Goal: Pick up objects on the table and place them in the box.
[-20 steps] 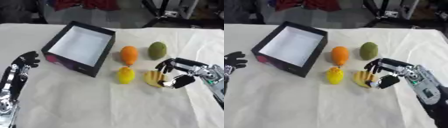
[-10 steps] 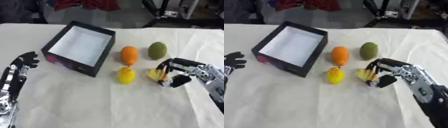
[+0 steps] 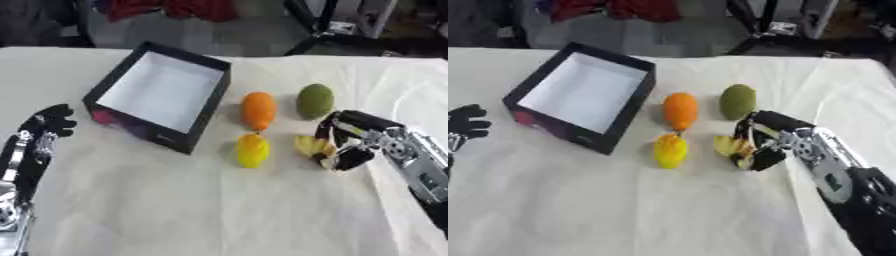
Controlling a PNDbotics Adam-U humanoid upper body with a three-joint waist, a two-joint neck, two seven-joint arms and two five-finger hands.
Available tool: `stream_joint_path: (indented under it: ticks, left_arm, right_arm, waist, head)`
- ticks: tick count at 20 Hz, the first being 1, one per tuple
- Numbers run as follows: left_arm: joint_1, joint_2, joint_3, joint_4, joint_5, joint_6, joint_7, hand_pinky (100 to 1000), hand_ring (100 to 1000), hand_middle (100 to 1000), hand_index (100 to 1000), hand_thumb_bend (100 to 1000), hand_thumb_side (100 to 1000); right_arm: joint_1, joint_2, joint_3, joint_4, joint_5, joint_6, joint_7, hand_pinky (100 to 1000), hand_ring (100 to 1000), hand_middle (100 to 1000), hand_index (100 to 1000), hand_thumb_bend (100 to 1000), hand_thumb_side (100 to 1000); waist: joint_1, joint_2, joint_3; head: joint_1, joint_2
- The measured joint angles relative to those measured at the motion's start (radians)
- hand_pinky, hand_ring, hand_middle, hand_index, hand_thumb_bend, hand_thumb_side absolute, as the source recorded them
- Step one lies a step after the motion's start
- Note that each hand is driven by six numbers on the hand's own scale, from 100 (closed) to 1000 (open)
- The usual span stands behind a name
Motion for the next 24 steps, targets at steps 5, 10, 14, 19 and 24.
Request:
stream_joint_path:
  ticks: [5, 10, 14, 19, 24]
  left_arm:
    - [0.0, 0.0, 0.0, 0.0, 0.003, 0.0, 0.0, 744, 723, 734, 831, 436, 888]
    - [0.0, 0.0, 0.0, 0.0, 0.007, 0.0, 0.0, 744, 723, 734, 830, 432, 889]
    - [0.0, 0.0, 0.0, 0.0, 0.01, 0.0, 0.0, 744, 723, 734, 830, 430, 890]
    - [-0.003, -0.001, -0.003, 0.0, 0.016, 0.0, -0.003, 745, 724, 734, 829, 429, 890]
    - [-0.023, -0.009, -0.018, -0.005, 0.019, -0.004, -0.017, 745, 724, 734, 829, 431, 890]
  right_arm:
    - [-0.002, 0.0, -0.008, -0.007, -0.004, 0.04, -0.145, 351, 270, 231, 326, 100, 100]
    - [-0.023, -0.003, -0.022, -0.057, -0.054, 0.05, -0.226, 347, 264, 226, 323, 100, 100]
    - [-0.088, -0.019, -0.024, -0.111, -0.101, 0.051, -0.229, 347, 264, 226, 325, 100, 100]
    - [-0.267, -0.012, -0.007, -0.129, -0.144, 0.05, -0.197, 350, 266, 228, 326, 100, 100]
    - [-0.452, 0.079, 0.017, -0.024, -0.142, 0.035, -0.156, 356, 270, 231, 330, 100, 100]
  waist:
    - [-0.002, 0.0, 0.001]
    - [-0.002, 0.0, 0.002]
    - [-0.002, 0.0, 0.004]
    - [-0.002, 0.0, 0.02]
    - [-0.002, 0.013, 0.063]
  head:
    - [0.0, 0.0]
    - [-0.001, 0.0]
    - [-0.007, 0.0]
    - [-0.02, 0.0]
    - [-0.047, 0.0]
